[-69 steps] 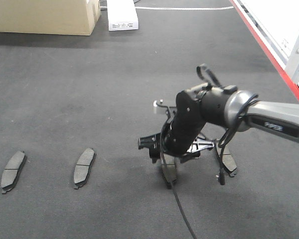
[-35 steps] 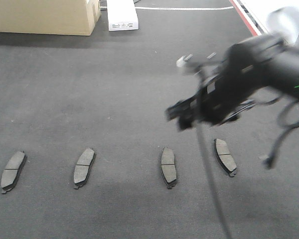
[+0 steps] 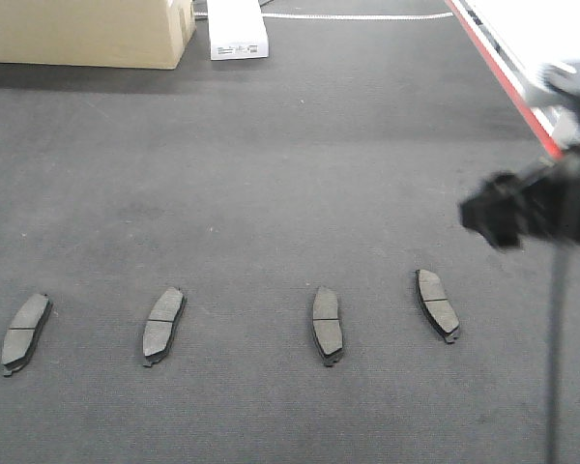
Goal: Move and align brake pads A on conveyor
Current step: 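Open the right gripper and raise it away from the pad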
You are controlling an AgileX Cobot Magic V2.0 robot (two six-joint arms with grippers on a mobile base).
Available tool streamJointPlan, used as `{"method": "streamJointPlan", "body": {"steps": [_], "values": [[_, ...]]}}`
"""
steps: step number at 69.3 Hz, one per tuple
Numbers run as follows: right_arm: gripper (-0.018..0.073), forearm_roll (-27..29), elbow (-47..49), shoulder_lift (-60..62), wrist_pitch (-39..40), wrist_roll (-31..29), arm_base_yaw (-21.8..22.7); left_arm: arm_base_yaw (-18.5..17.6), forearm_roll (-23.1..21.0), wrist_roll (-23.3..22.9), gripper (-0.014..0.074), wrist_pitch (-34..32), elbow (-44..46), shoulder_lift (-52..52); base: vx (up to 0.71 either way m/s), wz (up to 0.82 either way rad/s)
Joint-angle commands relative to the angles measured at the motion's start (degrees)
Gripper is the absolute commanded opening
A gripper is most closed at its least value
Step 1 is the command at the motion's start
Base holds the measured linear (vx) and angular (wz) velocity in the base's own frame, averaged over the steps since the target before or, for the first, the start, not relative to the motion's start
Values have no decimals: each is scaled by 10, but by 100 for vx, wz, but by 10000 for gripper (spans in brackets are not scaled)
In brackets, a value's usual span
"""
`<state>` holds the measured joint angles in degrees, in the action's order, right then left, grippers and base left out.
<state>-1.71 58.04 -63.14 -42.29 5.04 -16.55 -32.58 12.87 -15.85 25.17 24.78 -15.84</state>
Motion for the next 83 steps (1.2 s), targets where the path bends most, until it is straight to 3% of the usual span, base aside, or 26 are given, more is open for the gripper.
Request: {"method": "streamJointPlan", "body": {"steps": [1,23,36,55,60,64,73,83], "values": [[525,-12,-45,77,76,-6,4,-3,1,0,464,-30,7,-4,0,0],[525,-14,-207,327,156,-22,4,-3,1,0,464,-42,-14,-4,0,0],[525,-7,-293,452,214,-74,4,-3,1,0,464,-68,-14,-4,0,0],[510,-7,-368,550,276,-77,4,-3,1,0,450,-75,-14,-4,0,0],[447,-7,-372,551,279,-77,4,-3,1,0,393,-77,-14,-4,0,0],[347,-7,-372,551,279,-77,4,-3,1,0,288,-78,-14,-4,0,0],[-6,-7,-372,551,281,-76,4,-3,1,0,-11,-88,-14,-4,0,0],[-10,-3,-372,551,279,-74,4,-3,1,0,-8,-106,-14,-4,0,0]]}}
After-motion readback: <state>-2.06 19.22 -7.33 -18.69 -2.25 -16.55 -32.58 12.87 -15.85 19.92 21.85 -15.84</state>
